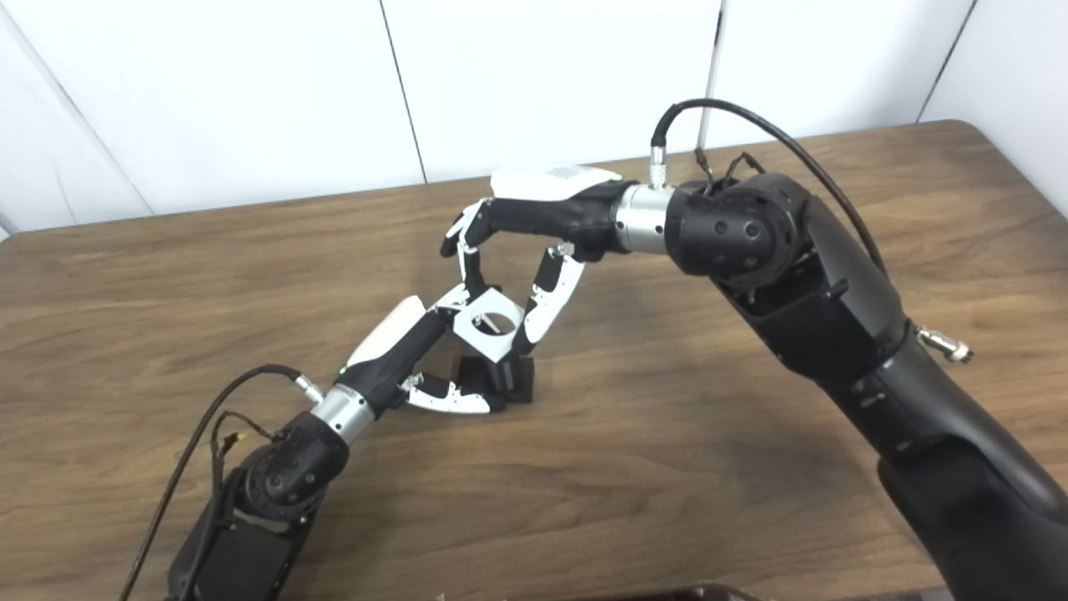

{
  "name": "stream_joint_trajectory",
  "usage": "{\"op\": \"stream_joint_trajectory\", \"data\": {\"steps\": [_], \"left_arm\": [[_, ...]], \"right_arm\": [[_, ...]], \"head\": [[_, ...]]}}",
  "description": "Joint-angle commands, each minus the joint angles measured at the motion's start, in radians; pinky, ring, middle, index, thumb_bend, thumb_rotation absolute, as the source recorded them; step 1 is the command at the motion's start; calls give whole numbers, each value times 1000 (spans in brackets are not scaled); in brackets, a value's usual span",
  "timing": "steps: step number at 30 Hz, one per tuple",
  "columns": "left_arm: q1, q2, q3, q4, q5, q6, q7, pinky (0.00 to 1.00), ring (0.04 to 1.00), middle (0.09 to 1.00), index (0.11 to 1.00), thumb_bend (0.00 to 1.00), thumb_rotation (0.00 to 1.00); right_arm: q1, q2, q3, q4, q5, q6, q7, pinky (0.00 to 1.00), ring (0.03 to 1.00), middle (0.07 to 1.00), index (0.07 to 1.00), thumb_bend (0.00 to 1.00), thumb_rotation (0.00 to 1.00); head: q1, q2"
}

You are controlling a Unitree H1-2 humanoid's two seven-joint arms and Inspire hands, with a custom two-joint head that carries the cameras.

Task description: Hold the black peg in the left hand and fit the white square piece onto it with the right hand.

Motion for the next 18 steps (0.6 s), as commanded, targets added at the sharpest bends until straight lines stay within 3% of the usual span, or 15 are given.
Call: {"op": "stream_joint_trajectory", "data": {"steps": [1, 18], "left_arm": [[-24, -2, -9, 1, 7, 11, -8, 893, 999, 949, 491, 521, 77], [-9, 6, -15, -27, 6, 27, -13, 895, 996, 947, 491, 521, 77]], "right_arm": [[-32, 6, -13, 5, 1, 0, -20, 871, 942, 855, 478, 521, 136], [-12, 45, -29, 112, 26, -52, -69, 870, 953, 858, 478, 521, 136]], "head": [[3, 1], [19, 14]]}}
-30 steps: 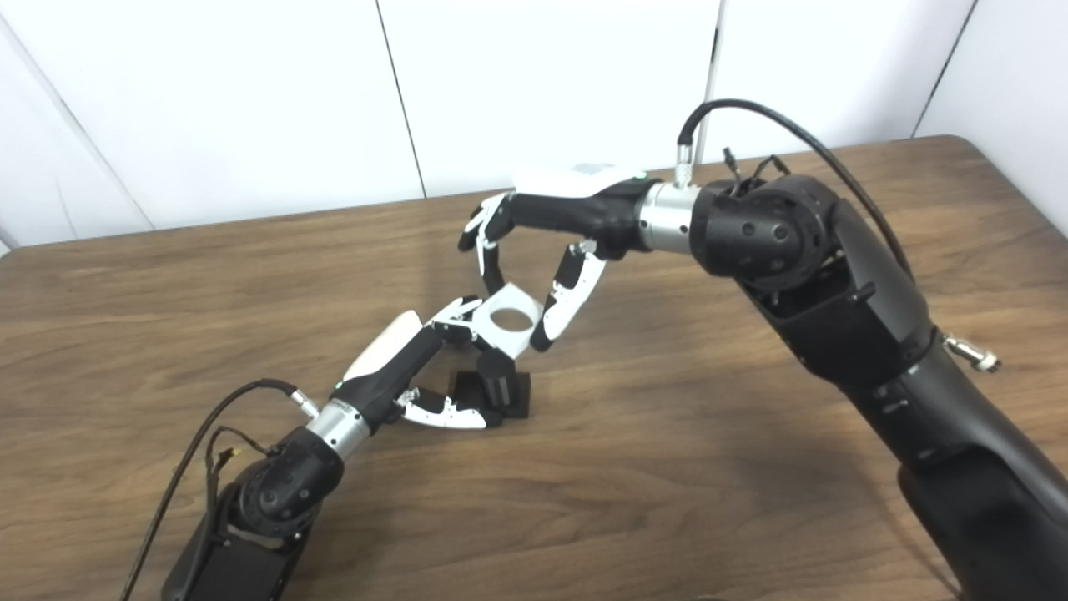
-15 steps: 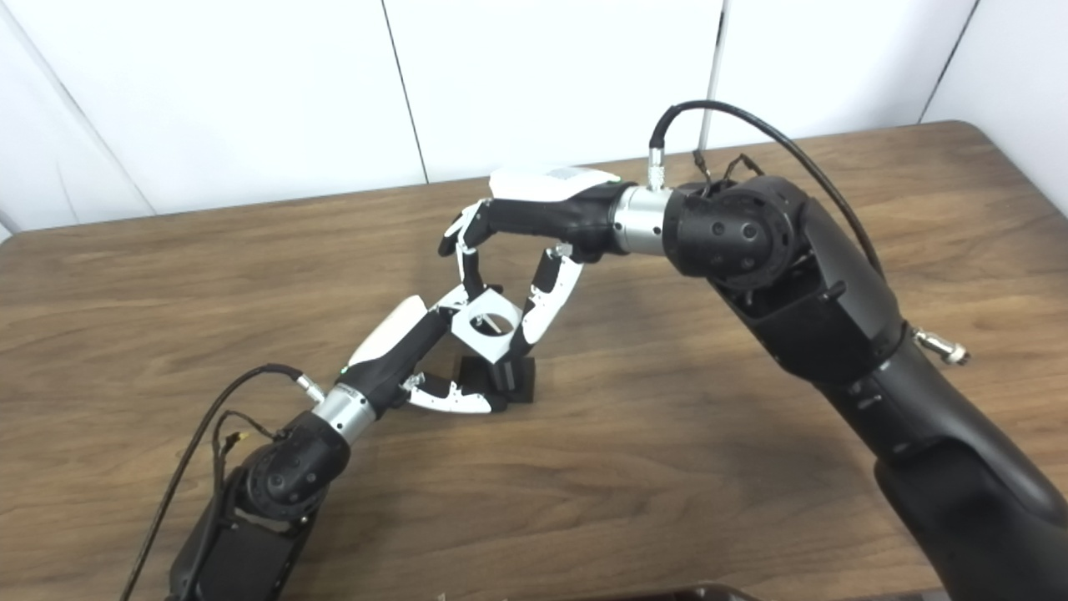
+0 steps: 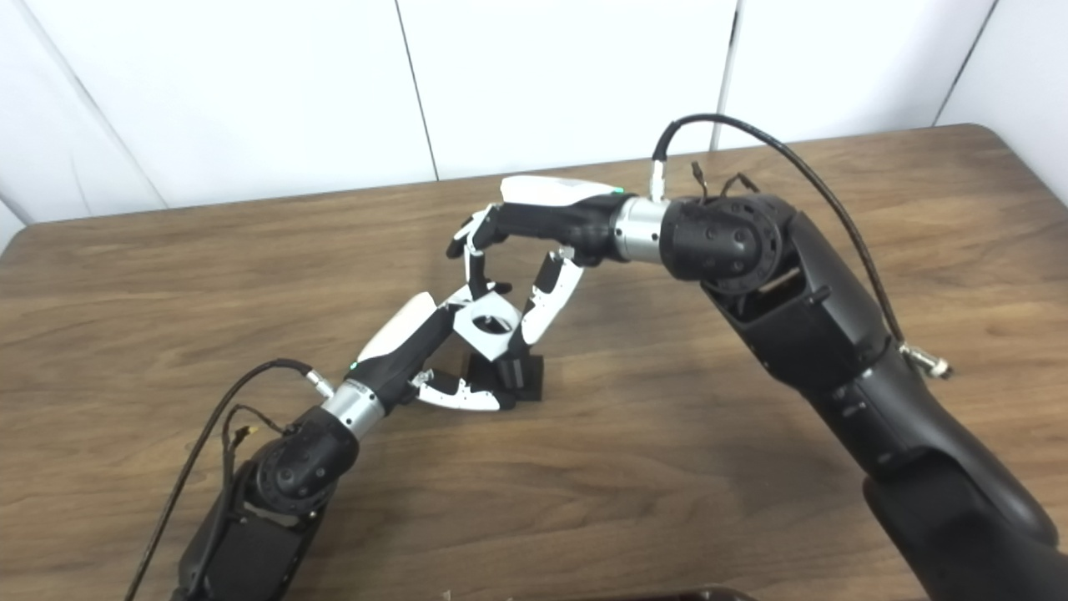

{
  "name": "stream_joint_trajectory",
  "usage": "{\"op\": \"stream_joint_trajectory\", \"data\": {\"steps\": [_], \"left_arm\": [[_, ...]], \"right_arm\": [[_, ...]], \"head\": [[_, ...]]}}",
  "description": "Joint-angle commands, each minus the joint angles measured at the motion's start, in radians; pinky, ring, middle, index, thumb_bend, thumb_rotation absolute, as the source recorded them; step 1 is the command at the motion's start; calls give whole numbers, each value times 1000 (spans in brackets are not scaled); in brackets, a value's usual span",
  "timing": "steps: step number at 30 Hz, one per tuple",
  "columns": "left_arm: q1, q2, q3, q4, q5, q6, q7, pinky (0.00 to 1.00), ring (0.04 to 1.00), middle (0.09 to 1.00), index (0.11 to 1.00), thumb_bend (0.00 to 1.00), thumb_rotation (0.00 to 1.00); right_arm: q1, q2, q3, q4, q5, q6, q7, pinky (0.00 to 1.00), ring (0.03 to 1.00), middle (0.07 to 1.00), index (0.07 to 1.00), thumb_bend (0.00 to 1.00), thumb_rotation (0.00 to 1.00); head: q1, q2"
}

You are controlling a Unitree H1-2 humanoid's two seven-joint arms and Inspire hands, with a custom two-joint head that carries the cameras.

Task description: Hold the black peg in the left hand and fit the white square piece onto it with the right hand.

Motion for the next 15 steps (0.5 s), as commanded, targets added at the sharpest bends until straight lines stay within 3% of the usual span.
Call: {"op": "stream_joint_trajectory", "data": {"steps": [1, 15], "left_arm": [[-7, 10, -8, -17, 5, 3, -13, 897, 997, 949, 492, 521, 78], [3, 9, -10, -25, -1, 4, -12, 914, 1000, 953, 491, 520, 78]], "right_arm": [[-43, 2, -17, 1, 4, -41, -34, 869, 953, 858, 478, 521, 136], [-30, -5, -19, 82, 0, -90, -56, 867, 938, 846, 478, 521, 133]], "head": [[0, 1], [7, 12]]}}
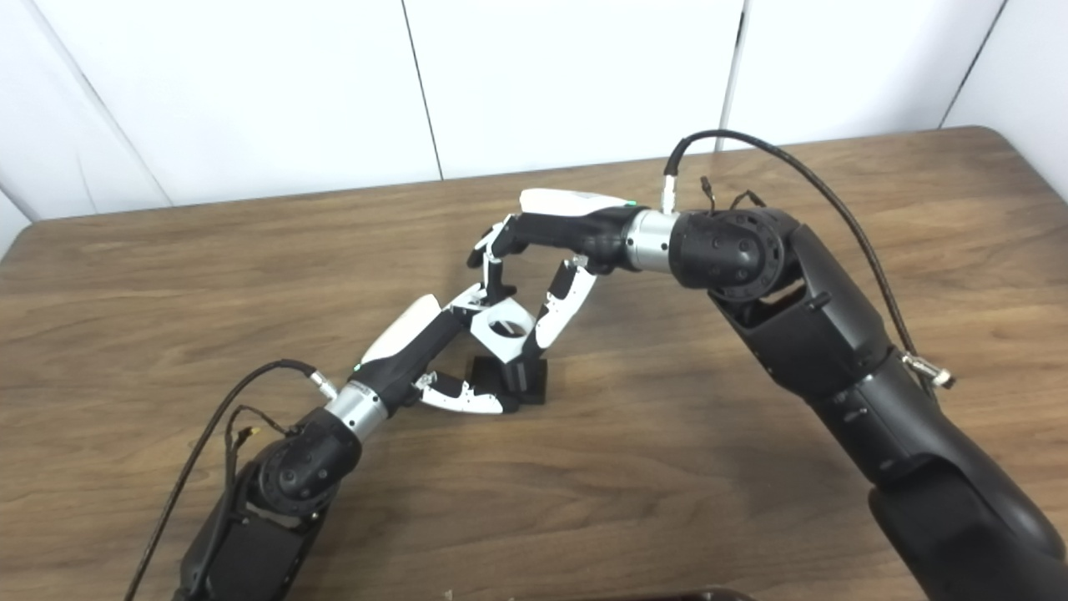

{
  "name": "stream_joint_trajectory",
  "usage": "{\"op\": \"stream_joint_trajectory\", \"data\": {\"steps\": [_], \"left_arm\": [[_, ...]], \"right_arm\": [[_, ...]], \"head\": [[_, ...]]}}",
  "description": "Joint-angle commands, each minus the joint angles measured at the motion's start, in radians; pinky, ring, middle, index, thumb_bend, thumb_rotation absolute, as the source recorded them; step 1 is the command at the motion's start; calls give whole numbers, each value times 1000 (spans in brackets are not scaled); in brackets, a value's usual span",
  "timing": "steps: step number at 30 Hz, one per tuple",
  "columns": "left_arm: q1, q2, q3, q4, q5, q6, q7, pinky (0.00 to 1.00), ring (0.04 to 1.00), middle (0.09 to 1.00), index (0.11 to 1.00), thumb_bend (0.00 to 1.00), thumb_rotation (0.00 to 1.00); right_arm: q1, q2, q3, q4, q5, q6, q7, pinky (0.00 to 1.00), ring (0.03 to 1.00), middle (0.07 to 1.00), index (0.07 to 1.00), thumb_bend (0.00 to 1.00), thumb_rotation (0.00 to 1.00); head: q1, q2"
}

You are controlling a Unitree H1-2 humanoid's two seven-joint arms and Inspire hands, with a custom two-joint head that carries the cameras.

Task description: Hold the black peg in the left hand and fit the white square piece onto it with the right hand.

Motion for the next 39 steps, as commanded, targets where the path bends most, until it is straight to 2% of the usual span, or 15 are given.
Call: {"op": "stream_joint_trajectory", "data": {"steps": [1, 11, 27, 39], "left_arm": [[-4, 6, -8, -25, 3, 5, -13, 914, 1000, 953, 491, 520, 78], [-3, 6, -7, -30, -3, 13, -14, 919, 1000, 953, 491, 520, 79], [-11, 4, -9, -36, 7, 28, -12, 896, 998, 950, 491, 520, 79], [-15, 0, -11, -48, 9, 53, -18, 901, 1000, 952, 491, 521, 78]], "right_arm": [[-40, -6, -18, -8, 0, -38, -31, 866, 938, 846, 478, 521, 132], [-32, -21, -5, 3, -12, -32, -21, 880, 941, 849, 479, 522, 133], [2, -12, 14, 8, -32, -45, -29, 891, 933, 840, 479, 522, 134], [24, -16, 16, 1, -30, -39, -23, 934, 940, 844, 478, 521, 136]], "head": [[1, 1], [3, 9], [16, 20], [20, 27]]}}
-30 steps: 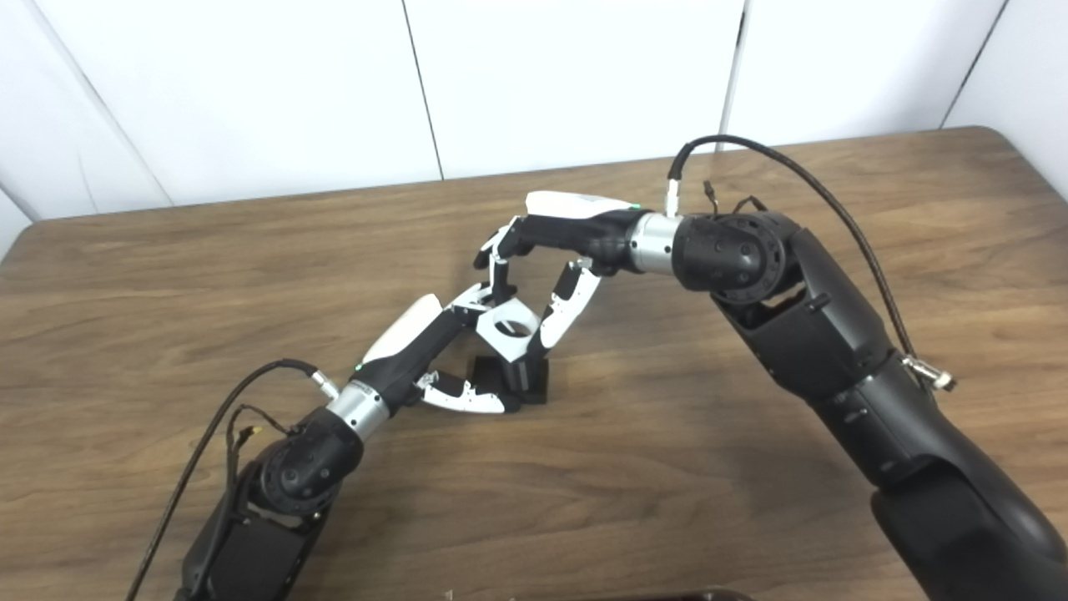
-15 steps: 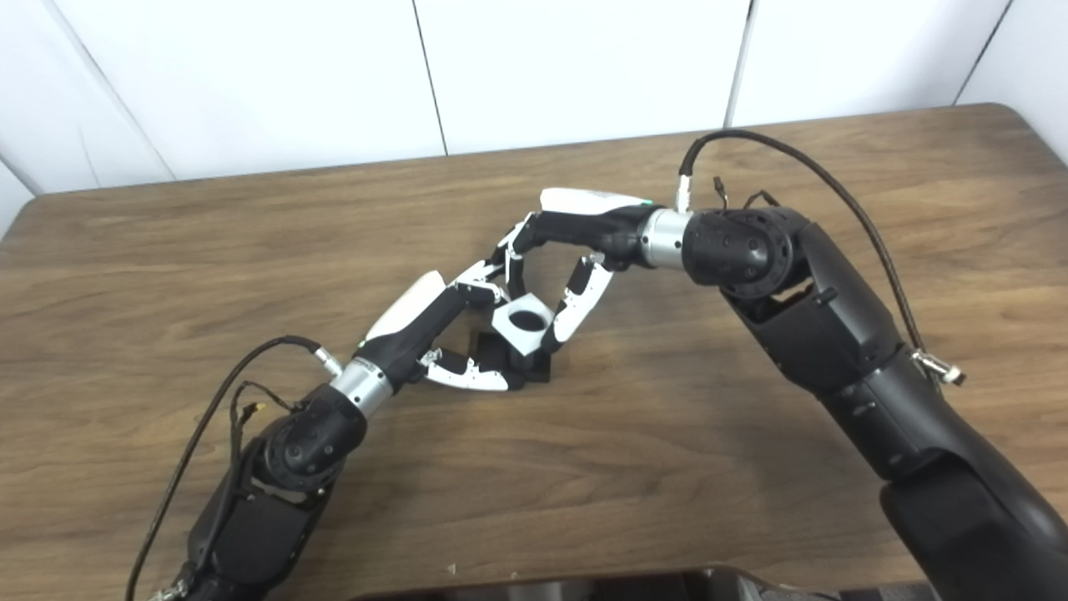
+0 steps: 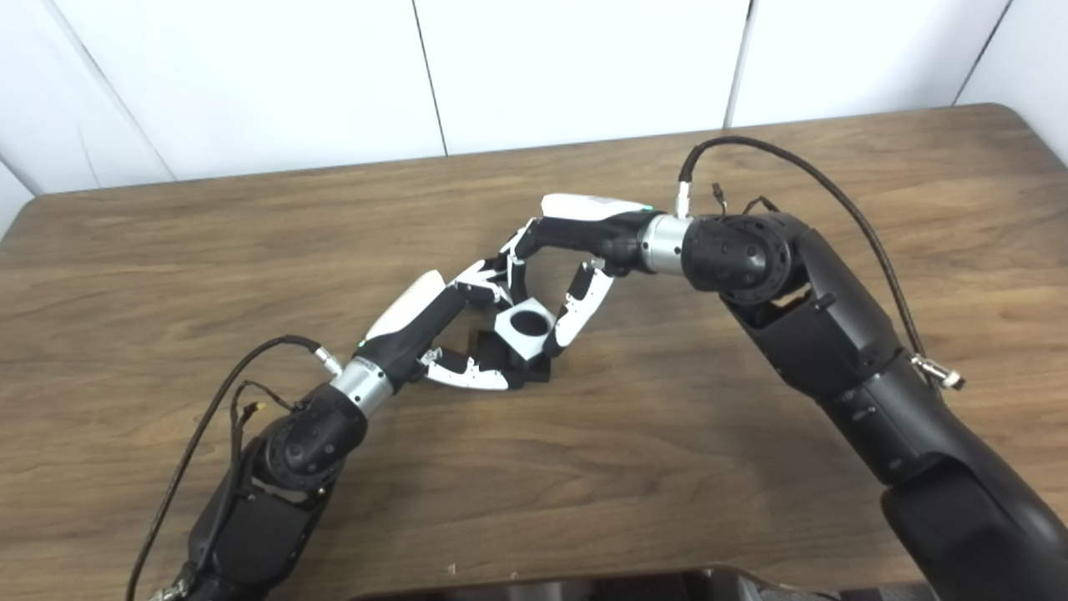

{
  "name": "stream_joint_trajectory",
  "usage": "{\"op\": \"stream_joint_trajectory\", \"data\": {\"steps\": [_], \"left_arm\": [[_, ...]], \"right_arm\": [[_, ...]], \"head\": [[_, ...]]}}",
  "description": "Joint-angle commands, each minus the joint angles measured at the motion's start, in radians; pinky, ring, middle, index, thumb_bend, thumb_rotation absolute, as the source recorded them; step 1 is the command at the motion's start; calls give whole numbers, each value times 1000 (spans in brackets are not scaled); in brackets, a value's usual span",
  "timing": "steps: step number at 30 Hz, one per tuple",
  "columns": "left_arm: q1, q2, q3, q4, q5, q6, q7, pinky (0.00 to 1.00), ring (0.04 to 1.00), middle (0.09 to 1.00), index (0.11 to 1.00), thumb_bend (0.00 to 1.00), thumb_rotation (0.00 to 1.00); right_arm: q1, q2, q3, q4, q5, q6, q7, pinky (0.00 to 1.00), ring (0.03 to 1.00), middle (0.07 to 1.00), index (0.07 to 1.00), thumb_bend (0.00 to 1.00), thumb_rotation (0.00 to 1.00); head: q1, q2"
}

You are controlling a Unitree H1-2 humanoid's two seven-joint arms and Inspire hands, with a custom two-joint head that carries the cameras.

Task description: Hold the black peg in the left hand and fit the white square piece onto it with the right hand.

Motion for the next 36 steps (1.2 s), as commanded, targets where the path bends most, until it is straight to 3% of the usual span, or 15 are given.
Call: {"op": "stream_joint_trajectory", "data": {"steps": [1, 7, 8, 10, 12, 14, 19, 31, 36], "left_arm": [[-20, 1, -7, -15, 5, 8, -14, 902, 1000, 951, 491, 520, 78], [-21, 3, -8, -5, 2, -1, -10, 894, 998, 949, 491, 520, 80], [-21, 3, -8, -4, 2, -2, -10, 895, 998, 950, 491, 519, 80], [-21, 4, -7, -3, -1, -5, -11, 896, 999, 951, 491, 519, 80], [-22, 5, -7, -3, -1, -6, -11, 897, 999, 952, 491, 520, 80], [-23, 5, -7, -4, 0, -3, -12, 897, 999, 952, 491, 519, 81], [-26, 4, -8, -4, 2, 3, -14, 891, 997, 952, 491, 520, 80], [-24, 11, -8, -3, 9, 4, -12, 880, 988, 947, 491, 521, 78], [-23, 14, -10, -4, 16, 10, -12, 878, 988, 948, 491, 520, 78]], "right_arm": [[-21, -9, -5, -20, 8, -24, -7, 934, 941, 844, 478, 521, 136], [-18, -9, -7, -25, 2, -15, -10, 925, 935, 866, 491, 521, 140], [-19, -11, -8, -28, 1, -12, -10, 913, 932, 879, 543, 583, 144], [-22, -15, -12, -33, -1, -3, -8, 888, 931, 919, 749, 781, 172], [-25, -19, -17, -35, -3, 1, -8, 873, 944, 972, 927, 874, 219], [-26, -23, -22, -38, -6, 3, -11, 860, 947, 995, 985, 915, 244], [-25, -29, -38, -51, -12, 30, -22, 847, 967, 1000, 1000, 996, 268], [-26, -34, -73, -69, -14, 57, -35, 838, 970, 1000, 1000, 1000, 317], [-20, -24, -153, -48, 34, 29, -98, 763, 940, 985, 1000, 1000, 335]], "head": [[0, 2], [-1, 1], [-3, 1], [-4, 1], [-7, 1], [-7, 0], [-6, 0], [-9, 2], [-10, -1]]}}
